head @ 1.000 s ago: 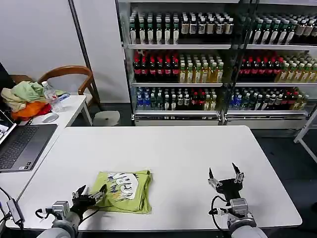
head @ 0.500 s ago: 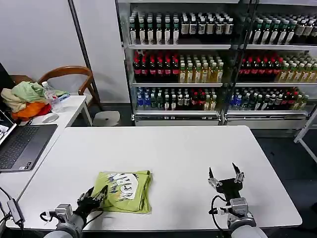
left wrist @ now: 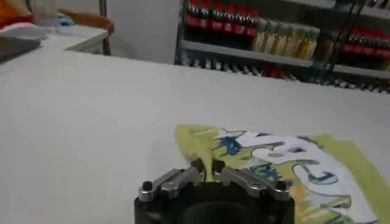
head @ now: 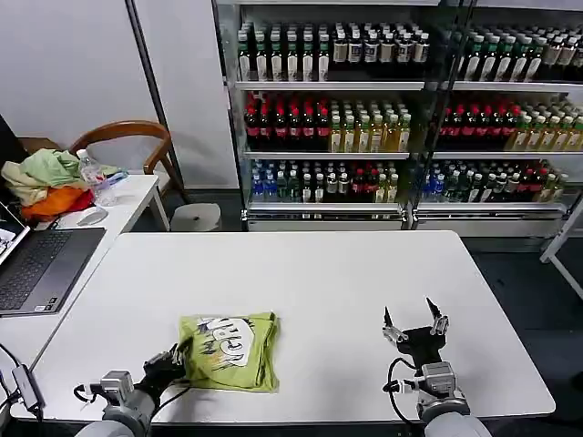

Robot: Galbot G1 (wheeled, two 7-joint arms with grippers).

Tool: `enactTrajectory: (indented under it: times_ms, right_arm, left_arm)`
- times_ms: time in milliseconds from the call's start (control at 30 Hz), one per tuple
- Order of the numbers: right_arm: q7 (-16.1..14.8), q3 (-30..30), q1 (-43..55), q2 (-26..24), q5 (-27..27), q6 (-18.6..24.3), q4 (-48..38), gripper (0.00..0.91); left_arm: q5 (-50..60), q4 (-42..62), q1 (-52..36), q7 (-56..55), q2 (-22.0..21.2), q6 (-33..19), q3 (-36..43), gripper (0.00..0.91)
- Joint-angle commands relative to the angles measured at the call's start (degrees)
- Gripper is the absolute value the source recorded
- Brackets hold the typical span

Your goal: Fold and organize the clothes.

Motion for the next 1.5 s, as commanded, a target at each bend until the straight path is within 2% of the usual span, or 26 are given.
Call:
enactTrajectory:
  times_ms: [33,300,533,667,733,800,900,933,967,1033,1067,1100,1133,1200,1333,1500]
  right_arm:
    - [0.0,0.1,0.0,-0.1,0.0,0.0,0.0,0.907]
    - [0.0,-0.6,1.0,-0.1,0.0,0.3,-0.5,0.907]
    - [0.0,-2.9,3.4,-0.1,0.2,0.2,-1.2,0.907]
    - [0.0,-2.6,3.2,-1.2,0.8,0.6,-1.2,0.907]
    - [-0.1,-2.3,3.1,-1.5,1.0,0.8,-1.2,0.907]
    - [-0.1,-2.4,3.4,-1.4,1.1,0.8,-1.5,0.907]
    - [0.0,-3.3,3.8,-1.1,0.8,0.7,-1.8,0.907]
    - [0.0,-3.5,3.8,-1.0,0.8,0.7,-1.8,0.907]
    - [0.0,-3.6,3.8,-0.9,0.7,0.6,-1.8,0.907]
    - [0.1,-3.7,3.6,-0.6,0.4,0.4,-1.9,0.907]
    - [0.2,-3.6,3.6,-0.5,0.1,0.4,-1.9,0.907]
    - [0.2,-3.5,3.4,-0.4,-0.1,0.3,-1.8,0.907]
    - [0.2,-3.4,3.3,-0.4,-0.1,0.3,-1.8,0.907]
    - [0.3,-2.9,2.8,-0.5,-0.3,0.0,-1.4,0.907]
    - [0.3,-1.9,2.0,-0.3,-0.6,-0.1,-1.3,0.907]
    - [0.2,-1.3,1.0,0.0,-1.1,0.0,-1.1,0.907]
  left_arm:
    - [-7.1,-7.1,-1.3,-2.3,1.0,5.4,-7.6,0.040]
    - [-16.1,-4.9,1.8,-4.0,5.7,12.9,-21.7,0.040]
    - [-19.7,-4.4,5.5,-5.3,11.4,12.9,-34.0,0.040]
    - [-22.4,-2.4,11.7,-4.7,18.5,13.0,-43.0,0.040]
    - [-22.0,-3.2,16.2,-4.3,19.7,13.0,-46.7,0.040]
    - [-20.9,-5.1,16.6,-4.7,19.7,13.0,-47.1,0.040]
    - [-16.7,-10.8,12.8,-7.9,16.7,13.0,-42.0,0.040]
    - [-13.3,-13.5,11.4,-8.3,15.3,12.9,-36.2,0.040]
    - [-8.0,-15.8,10.0,-9.4,12.6,12.8,-30.2,0.040]
    - [2.7,-20.7,9.2,-9.6,5.9,9.2,-8.2,0.040]
    - [8.7,-20.9,9.2,-9.1,4.3,8.4,-2.3,0.040]
    - [20.4,-20.1,8.8,-8.3,1.2,4.6,7.7,0.040]
    - [27.3,-18.9,8.6,-7.8,-2.4,2.9,15.3,0.040]
    - [35.9,-16.3,7.3,-6.5,-6.6,1.2,23.6,0.040]
    - [45.0,-12.7,3.4,-4.8,-11.4,-0.2,30.0,0.040]
    - [45.4,-10.5,-1.7,-5.0,-13.0,1.1,29.9,0.040]
